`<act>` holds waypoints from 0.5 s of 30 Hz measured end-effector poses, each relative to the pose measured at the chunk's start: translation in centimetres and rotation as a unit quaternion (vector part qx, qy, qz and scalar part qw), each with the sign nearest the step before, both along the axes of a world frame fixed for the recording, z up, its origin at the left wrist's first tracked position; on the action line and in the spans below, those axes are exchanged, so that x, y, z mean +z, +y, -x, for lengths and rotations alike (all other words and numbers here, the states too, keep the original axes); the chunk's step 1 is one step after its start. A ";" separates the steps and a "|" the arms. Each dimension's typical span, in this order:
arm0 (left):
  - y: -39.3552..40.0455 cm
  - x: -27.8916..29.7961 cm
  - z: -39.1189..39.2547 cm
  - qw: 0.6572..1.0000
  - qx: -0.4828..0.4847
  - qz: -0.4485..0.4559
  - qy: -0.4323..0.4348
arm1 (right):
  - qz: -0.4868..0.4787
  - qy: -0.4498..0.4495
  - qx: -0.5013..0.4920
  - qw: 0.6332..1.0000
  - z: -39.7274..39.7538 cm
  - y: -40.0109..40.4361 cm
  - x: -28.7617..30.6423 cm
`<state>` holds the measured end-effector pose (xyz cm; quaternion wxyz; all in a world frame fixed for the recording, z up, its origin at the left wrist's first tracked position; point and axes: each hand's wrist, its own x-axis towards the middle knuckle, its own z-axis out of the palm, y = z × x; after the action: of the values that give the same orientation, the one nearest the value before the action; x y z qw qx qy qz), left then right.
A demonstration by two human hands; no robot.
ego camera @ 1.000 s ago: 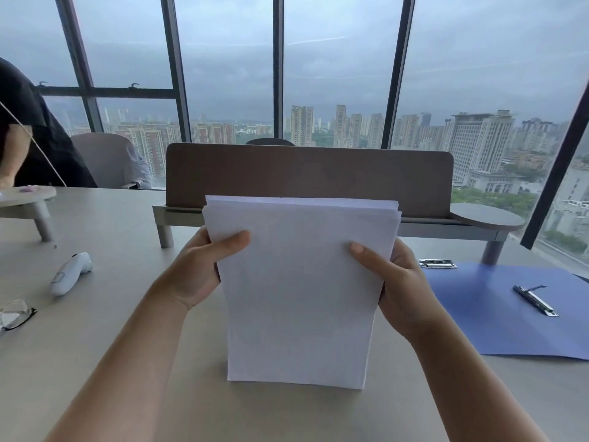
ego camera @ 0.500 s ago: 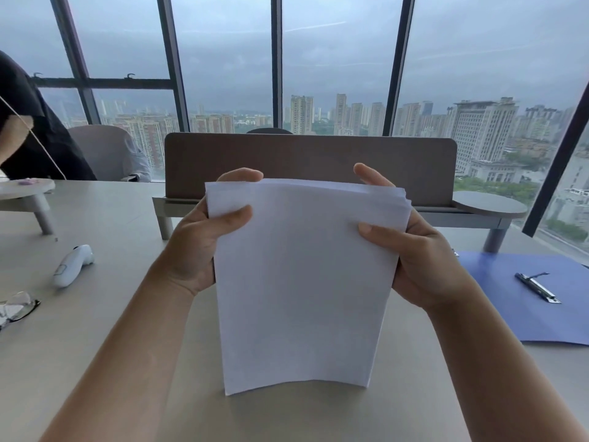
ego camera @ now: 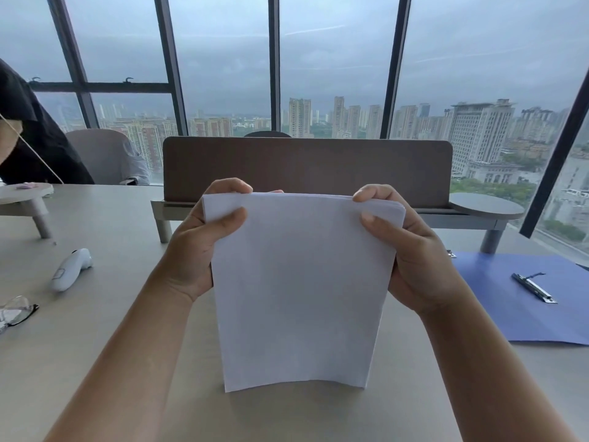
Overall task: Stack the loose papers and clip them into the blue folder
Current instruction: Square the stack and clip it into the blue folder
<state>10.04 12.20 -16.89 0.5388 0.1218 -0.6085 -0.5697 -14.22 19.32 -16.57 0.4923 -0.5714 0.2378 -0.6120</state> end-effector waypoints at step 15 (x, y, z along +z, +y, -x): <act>0.0 0.0 0.0 0.999 0.043 -0.011 0.007 | 0.005 -0.042 -0.052 0.998 -0.1 0.0 -0.2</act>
<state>10.06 12.24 -16.84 0.5658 0.1501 -0.5925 -0.5535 -14.14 19.35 -16.77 0.4664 -0.5346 0.2432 -0.6614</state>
